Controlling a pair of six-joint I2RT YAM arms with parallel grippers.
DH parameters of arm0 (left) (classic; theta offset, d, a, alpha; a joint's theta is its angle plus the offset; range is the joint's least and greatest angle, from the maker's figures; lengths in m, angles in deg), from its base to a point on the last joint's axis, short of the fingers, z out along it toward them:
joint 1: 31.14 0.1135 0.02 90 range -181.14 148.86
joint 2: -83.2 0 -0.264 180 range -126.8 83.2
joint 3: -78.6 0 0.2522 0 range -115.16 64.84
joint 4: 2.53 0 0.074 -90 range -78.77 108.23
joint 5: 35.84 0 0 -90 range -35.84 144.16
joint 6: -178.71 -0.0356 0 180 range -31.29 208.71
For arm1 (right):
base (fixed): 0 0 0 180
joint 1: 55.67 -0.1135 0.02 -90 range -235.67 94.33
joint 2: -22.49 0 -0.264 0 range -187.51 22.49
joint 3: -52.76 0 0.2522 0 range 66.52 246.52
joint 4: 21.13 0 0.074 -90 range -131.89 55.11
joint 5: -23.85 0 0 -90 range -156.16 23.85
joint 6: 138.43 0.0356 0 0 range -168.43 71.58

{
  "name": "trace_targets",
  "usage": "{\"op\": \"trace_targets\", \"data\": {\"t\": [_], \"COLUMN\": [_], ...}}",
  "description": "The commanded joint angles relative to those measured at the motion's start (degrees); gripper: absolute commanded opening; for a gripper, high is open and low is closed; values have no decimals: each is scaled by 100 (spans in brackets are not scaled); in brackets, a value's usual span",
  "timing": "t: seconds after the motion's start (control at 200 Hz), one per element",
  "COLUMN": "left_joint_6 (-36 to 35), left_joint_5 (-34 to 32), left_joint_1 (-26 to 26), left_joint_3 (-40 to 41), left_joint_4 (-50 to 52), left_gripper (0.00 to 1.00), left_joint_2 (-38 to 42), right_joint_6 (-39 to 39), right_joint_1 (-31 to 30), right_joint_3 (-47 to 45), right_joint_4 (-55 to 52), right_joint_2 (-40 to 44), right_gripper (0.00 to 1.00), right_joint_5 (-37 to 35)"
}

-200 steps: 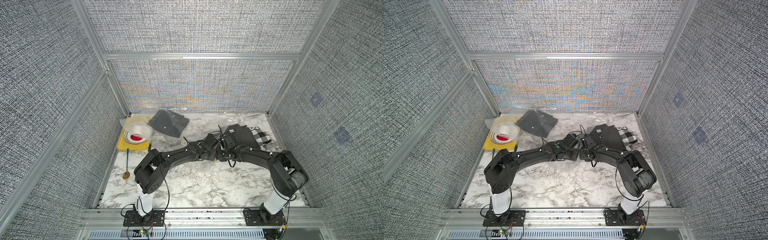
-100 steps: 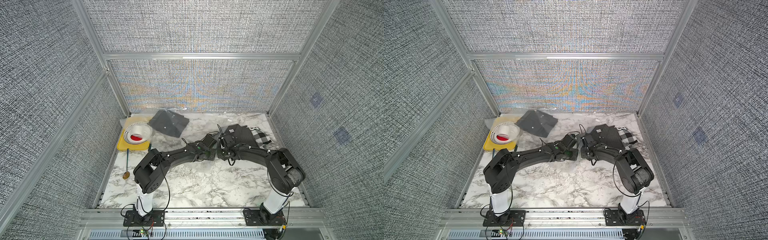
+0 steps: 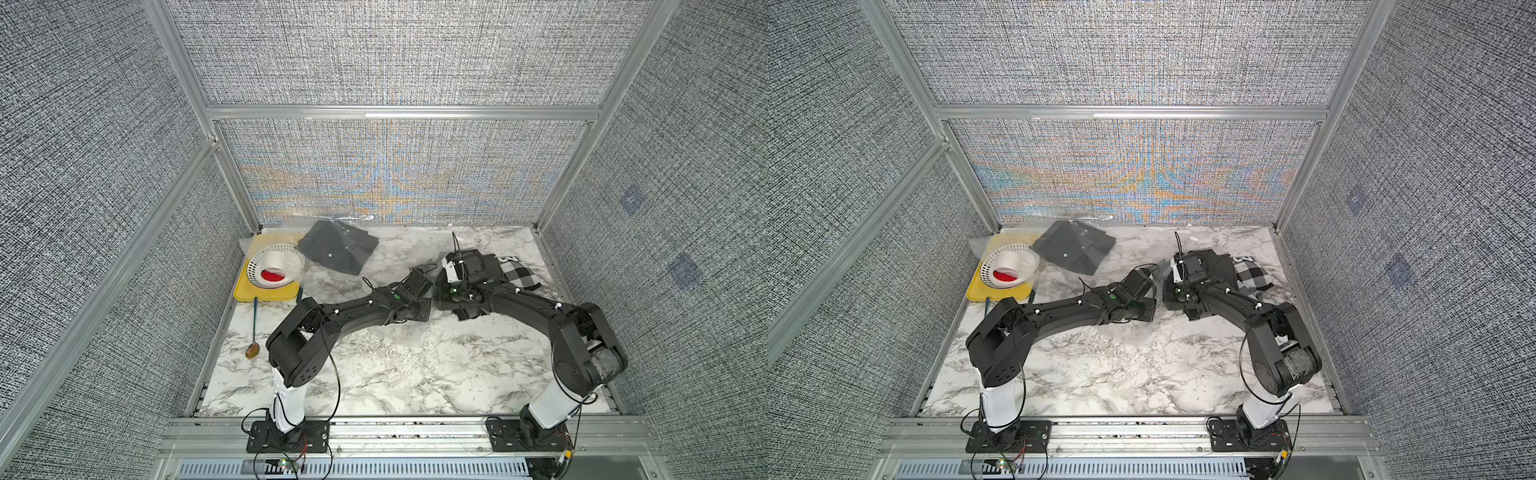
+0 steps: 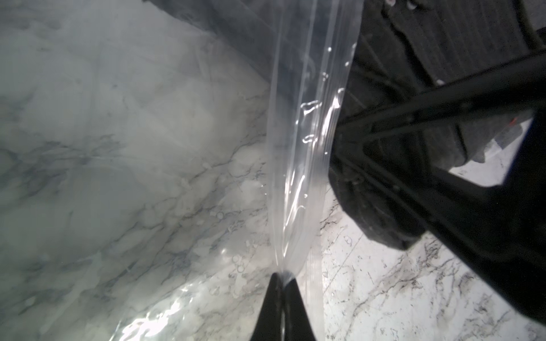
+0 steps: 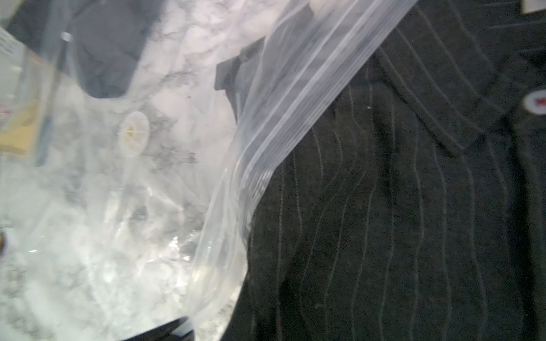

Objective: Place the folded shirt into the vacuum bag
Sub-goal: Adjust the vacuum bag at the center of the board.

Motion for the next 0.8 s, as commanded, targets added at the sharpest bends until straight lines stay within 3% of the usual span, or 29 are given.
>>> {"op": "trace_targets", "data": {"t": [0.0,0.155,0.41,0.555,0.601,0.726,0.796], "left_joint_6": [61,199,373,400,395,406,416], "left_joint_5": [222,550,869,932,928,899,910], "left_joint_1": [5,50,126,143,150,155,164], "left_joint_3": [11,98,267,268,276,302,320], "left_joint_4": [-269,-507,-956,-1061,-1070,-1070,-1101], "left_gripper": [0,0,0,0,0,0,0], "left_joint_2": [165,427,695,647,634,603,595], "right_joint_6": [692,1503,2243,2157,2060,1797,1695], "right_joint_1": [39,48,34,-66,-95,-104,-108], "right_joint_3": [-137,-510,-1209,-1101,-1040,-1016,-999], "right_joint_4": [1075,2264,3789,3710,3490,3083,3044], "right_joint_2": [-36,-115,-622,-983,-997,-674,-458], "right_gripper": [0,0,0,0,6,15,14], "right_joint_5": [1299,1744,1405,1265,1160,962,914]}}
